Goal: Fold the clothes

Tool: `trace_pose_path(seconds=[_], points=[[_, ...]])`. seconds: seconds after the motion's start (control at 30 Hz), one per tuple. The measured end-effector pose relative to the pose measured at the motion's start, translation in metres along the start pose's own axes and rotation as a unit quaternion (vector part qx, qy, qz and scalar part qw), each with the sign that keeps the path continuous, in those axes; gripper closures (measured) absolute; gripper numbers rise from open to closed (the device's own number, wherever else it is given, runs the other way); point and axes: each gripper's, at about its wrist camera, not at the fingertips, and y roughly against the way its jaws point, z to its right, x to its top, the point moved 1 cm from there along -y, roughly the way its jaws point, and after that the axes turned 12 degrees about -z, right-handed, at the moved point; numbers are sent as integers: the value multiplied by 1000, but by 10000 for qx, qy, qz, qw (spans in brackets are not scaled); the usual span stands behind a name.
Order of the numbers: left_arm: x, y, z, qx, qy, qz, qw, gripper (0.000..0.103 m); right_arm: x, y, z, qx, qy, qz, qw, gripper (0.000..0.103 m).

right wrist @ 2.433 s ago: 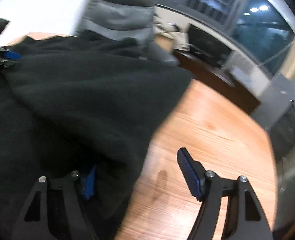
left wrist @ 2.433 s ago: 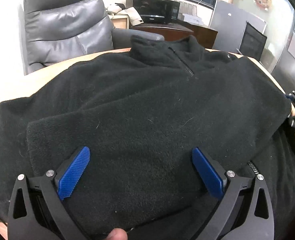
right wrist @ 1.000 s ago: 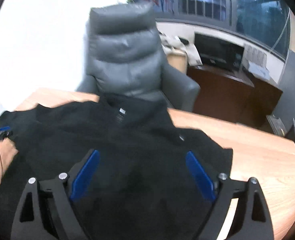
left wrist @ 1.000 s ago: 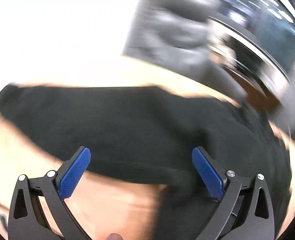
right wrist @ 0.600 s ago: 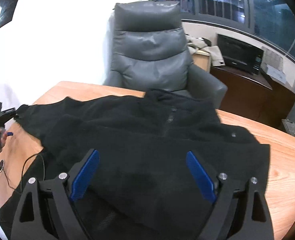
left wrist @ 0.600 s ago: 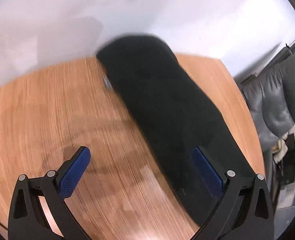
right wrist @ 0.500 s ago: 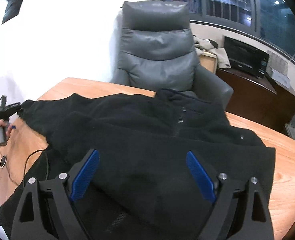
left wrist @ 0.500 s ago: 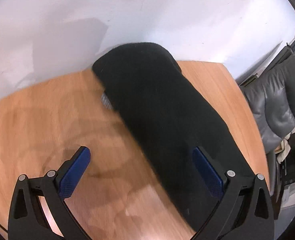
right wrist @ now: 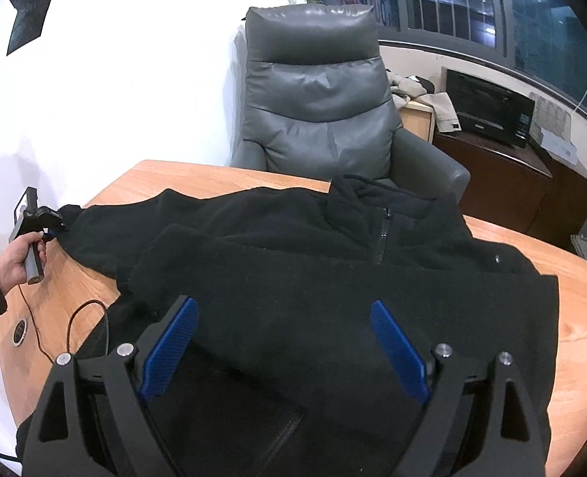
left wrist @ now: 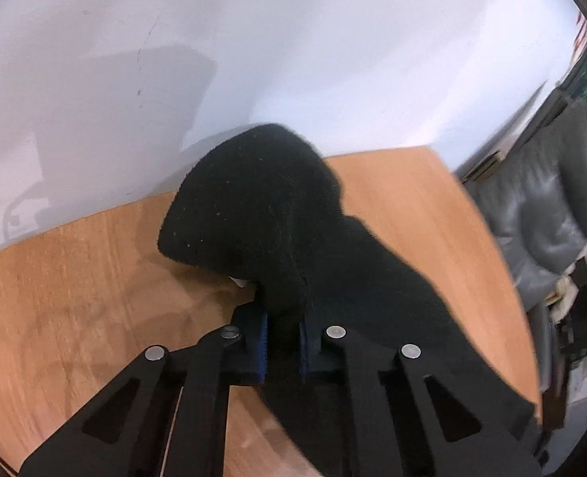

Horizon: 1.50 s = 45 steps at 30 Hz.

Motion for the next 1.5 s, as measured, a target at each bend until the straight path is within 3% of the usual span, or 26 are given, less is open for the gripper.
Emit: trace_pose_path(seconds=[0.13,0.27,0.37,0.47,0.6,0.67,0.73,0.77,0.87,0.93,1.1,1.17,1.23,1.33,1.4,1.5], points=[[-20,52,35,-785,-196,402,9959,95,-8,15,1,16,-80,135,9999,11],[-65,119,95,-1576,-722,684,9825,95,-11,38,9,133,-178,476,9986,11],[-118,154,176,-2261,-1508,624,9603,95,-12,57,20,297,-364,768,9959,11],[-183,154,268,-2837,-2245,182,9321,95,-16,79,36,431,-549,1023,9923,11],[-303,142,325,-3065,-2703,-582,9108,96,-25,120,71,511,-767,1370,9863,11],[-345,138,342,-2998,-2860,-723,9073,96,-32,141,93,474,-888,1506,9835,11],[-375,129,335,-2940,-2975,-921,9036,96,-40,156,114,420,-970,1562,9820,11],[-375,122,329,-2891,-2997,-1006,9036,96,-45,163,125,393,-1005,1580,9815,11],[-428,100,361,-2659,-3193,-1202,9016,96,-58,171,153,420,-1148,1481,9814,11],[-461,90,358,-2517,-3397,-1280,8971,95,-63,168,166,514,-1300,1399,9802,11],[-493,67,366,-2148,-3874,-1335,8866,94,-71,165,182,633,-1463,1436,9767,11],[-488,61,369,-2095,-3957,-1385,8834,91,-70,160,184,670,-1484,1395,9767,11],[-489,78,366,-2329,-3973,-1501,8749,74,-68,152,185,723,-1496,1288,9776,11],[-479,125,339,-2840,-4130,-1299,8555,54,-59,127,188,867,-1537,962,9796,10],[-463,152,319,-3011,-4120,-1178,8519,44,-51,102,190,1050,-1606,654,9792,7],[-425,176,274,-2873,-4131,-897,8595,23,-44,50,195,1384,-1861,-3,9727,6]])
